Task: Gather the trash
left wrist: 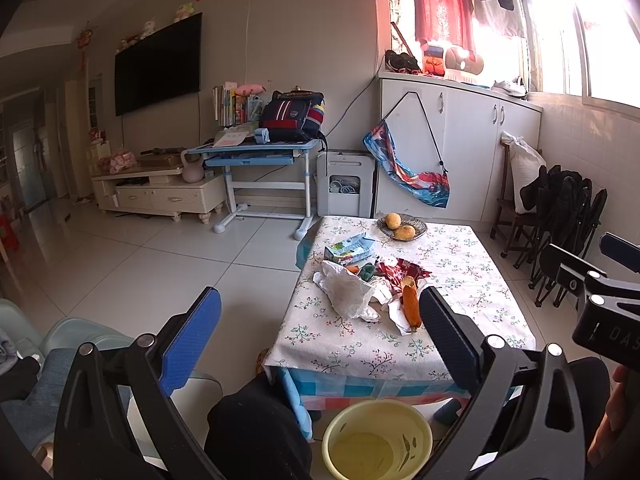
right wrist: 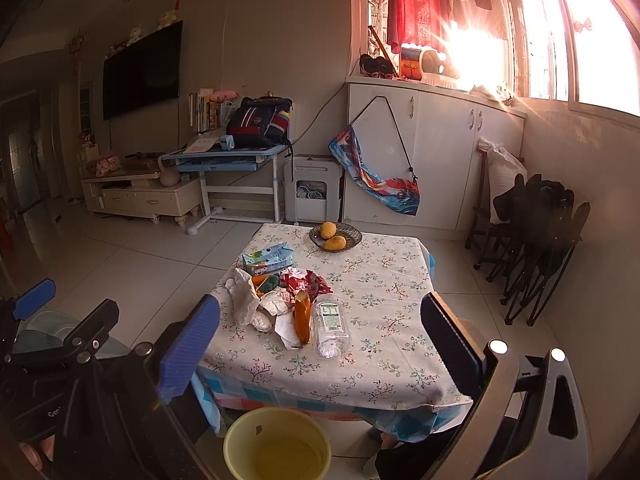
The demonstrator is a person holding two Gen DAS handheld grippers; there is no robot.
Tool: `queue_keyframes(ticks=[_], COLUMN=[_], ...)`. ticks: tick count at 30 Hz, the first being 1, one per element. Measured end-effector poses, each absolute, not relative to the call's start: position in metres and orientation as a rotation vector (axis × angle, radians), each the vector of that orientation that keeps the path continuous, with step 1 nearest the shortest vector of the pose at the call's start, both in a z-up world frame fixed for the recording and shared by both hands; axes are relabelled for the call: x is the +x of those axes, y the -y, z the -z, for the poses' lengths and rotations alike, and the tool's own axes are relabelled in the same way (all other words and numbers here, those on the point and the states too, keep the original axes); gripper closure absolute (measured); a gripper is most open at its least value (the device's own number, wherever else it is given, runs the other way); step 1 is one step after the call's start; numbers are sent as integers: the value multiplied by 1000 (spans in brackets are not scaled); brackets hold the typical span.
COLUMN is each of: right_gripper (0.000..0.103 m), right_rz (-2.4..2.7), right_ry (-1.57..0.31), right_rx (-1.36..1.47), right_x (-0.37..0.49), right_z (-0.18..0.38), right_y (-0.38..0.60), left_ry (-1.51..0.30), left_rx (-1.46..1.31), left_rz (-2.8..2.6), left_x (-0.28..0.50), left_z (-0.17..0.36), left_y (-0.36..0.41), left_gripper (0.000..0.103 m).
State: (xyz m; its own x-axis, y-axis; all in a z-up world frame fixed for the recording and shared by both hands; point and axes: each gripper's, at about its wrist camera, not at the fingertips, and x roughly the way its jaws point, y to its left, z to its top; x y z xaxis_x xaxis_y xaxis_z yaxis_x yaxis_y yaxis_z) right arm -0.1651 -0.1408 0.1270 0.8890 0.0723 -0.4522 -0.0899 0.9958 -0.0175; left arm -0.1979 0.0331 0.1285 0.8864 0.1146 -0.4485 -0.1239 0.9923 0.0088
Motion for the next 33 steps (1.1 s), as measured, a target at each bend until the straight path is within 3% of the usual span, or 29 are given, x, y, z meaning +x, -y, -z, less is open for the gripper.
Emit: queue_keyframes(ticks=[33], right_gripper=[6], right_rz=[-89], right_ry=[-499], right_rx=[-42], right_x=[-145], right_z=[-110], right_y=[144], left_ry=[-499], left_rx=[-19], left_rz=[-130], left_x=[-187], left_z=[-115], left_y=[-32], left_gripper=[7])
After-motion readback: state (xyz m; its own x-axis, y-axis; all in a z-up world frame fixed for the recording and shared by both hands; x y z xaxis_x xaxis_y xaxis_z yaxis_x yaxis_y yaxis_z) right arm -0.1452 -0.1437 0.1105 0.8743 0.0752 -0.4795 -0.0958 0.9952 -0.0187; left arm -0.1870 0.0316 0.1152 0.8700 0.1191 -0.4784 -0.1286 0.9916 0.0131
